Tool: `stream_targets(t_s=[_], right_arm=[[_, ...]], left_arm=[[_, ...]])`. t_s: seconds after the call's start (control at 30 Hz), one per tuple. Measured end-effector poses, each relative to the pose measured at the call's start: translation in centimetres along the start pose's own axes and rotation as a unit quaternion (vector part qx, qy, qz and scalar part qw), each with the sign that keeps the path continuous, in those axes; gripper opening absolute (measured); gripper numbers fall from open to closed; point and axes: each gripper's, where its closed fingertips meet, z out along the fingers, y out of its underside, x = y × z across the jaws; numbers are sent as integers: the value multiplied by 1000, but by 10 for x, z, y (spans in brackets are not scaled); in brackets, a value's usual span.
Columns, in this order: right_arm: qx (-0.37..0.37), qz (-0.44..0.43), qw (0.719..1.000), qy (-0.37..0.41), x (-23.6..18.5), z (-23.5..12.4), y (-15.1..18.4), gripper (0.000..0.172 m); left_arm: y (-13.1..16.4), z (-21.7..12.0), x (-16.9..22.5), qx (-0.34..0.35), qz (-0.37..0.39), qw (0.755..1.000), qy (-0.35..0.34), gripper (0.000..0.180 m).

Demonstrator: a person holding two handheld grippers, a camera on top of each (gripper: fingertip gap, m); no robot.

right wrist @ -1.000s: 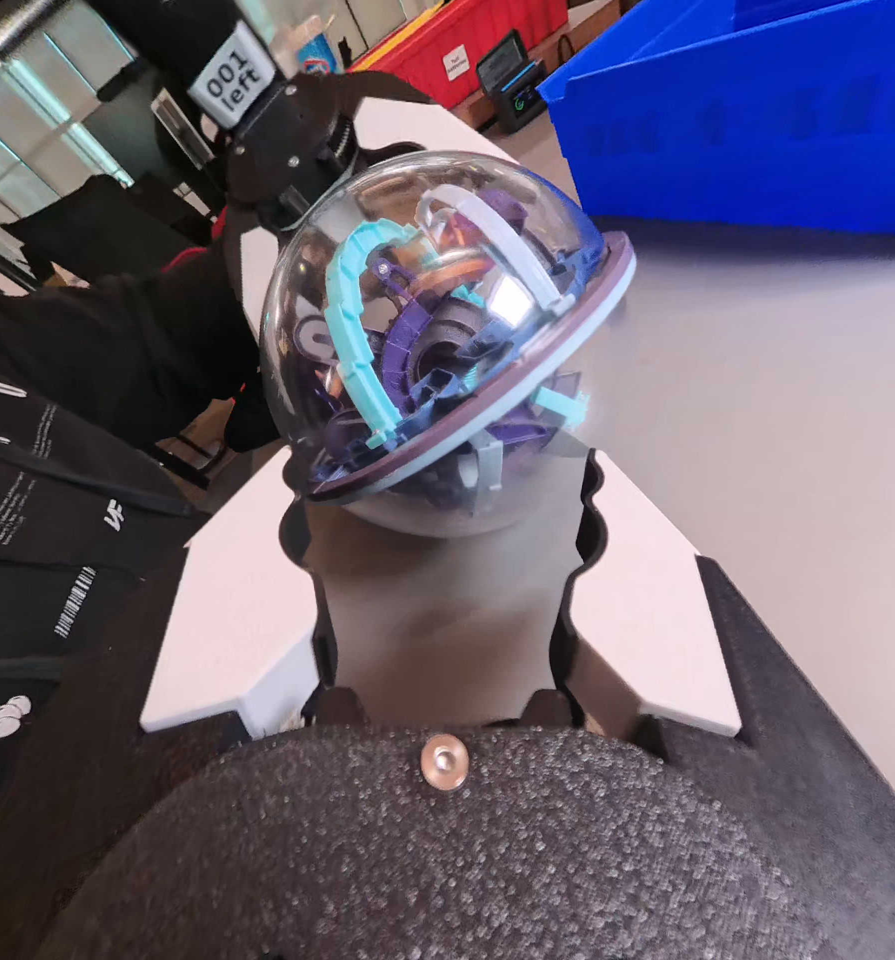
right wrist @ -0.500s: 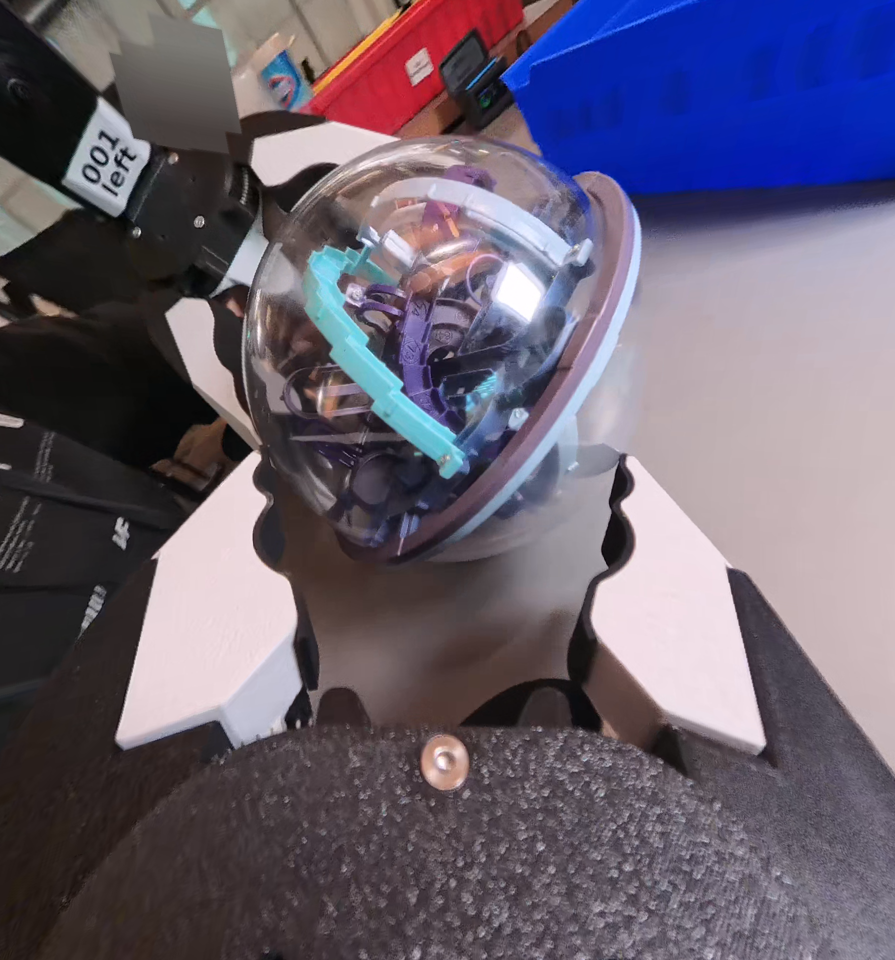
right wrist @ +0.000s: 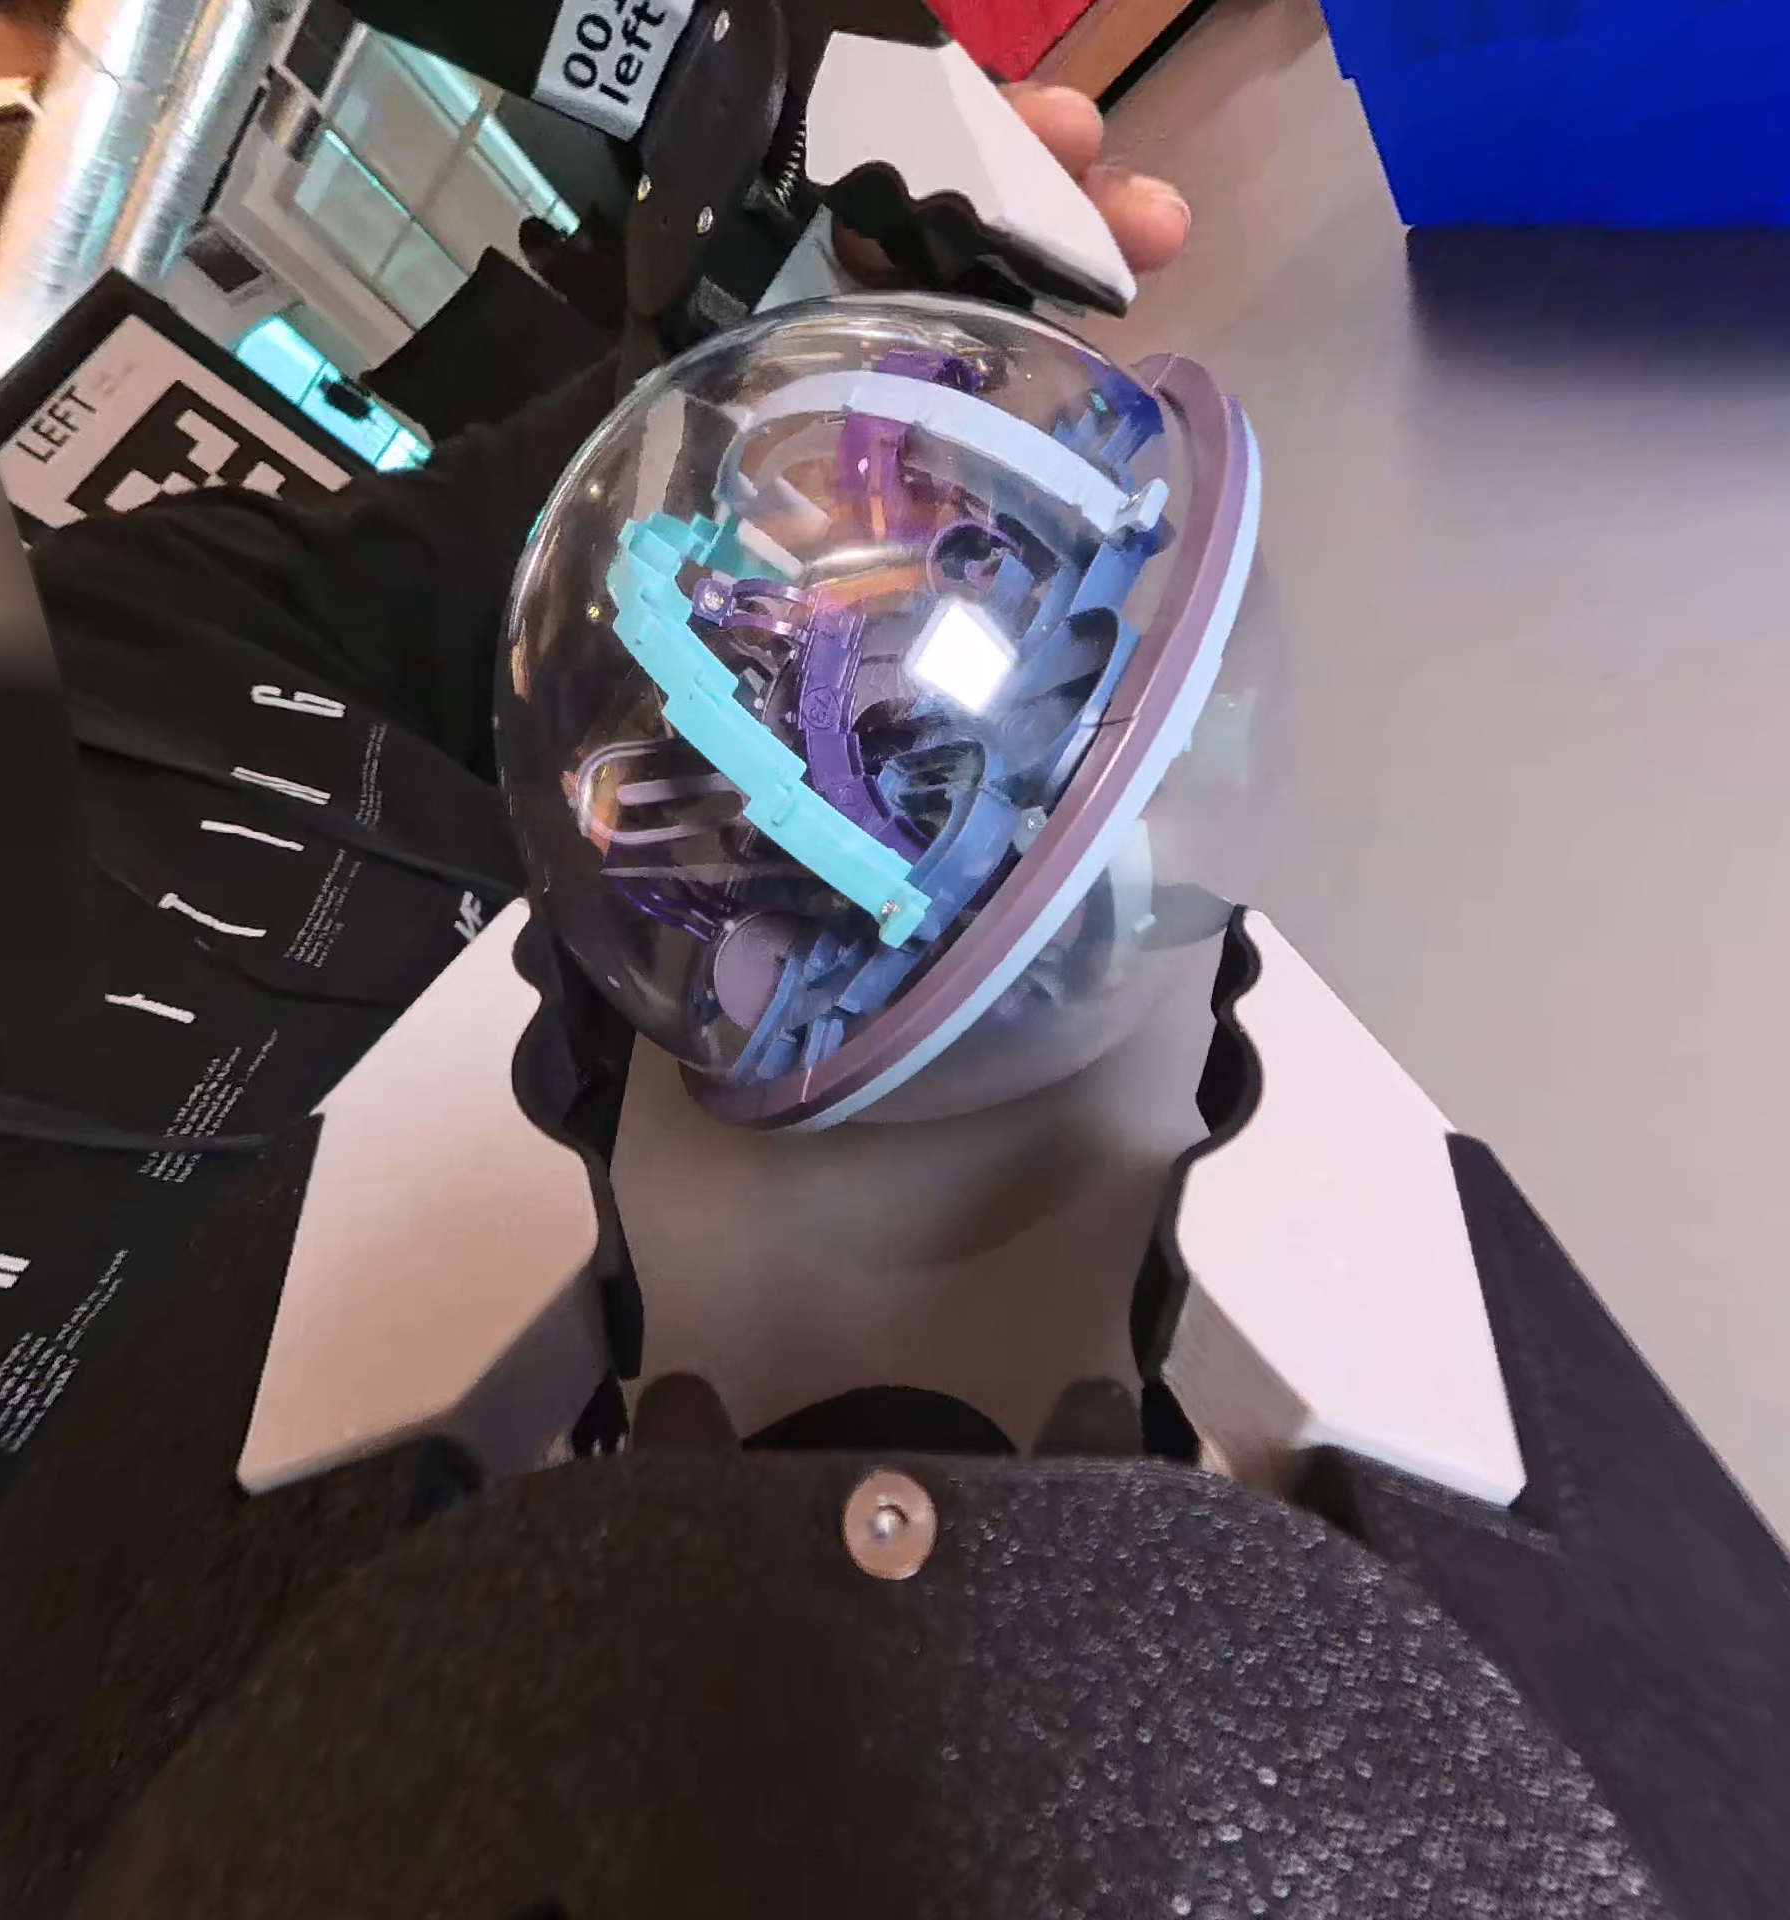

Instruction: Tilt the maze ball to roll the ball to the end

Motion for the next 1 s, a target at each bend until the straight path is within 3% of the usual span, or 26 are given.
stream_targets(t_s=[0.27,0.37,0.5,0.63,0.77,1.0], right_arm=[[-78,-8,995,-61,6,13,-2,122],[-53,-5,997,-54,10,15,-14,123],[22,9,1000,18,16,4,-29,113],[67,45,994,72,6,-17,-15,88],[104,107,984,97,-8,-19,3,51],[127,155,972,126,-13,-7,5,21]], left_arm=[[2,5,-2,-16,1,1000,-14,152],[9,1,-6,-31,-11,998,-45,153],[14,-5,-12,-10,-53,994,-90,152],[15,-6,-13,11,-70,990,-123,152],[13,-7,-15,28,-96,982,-158,151],[18,-5,-14,43,-135,964,-225,151]])
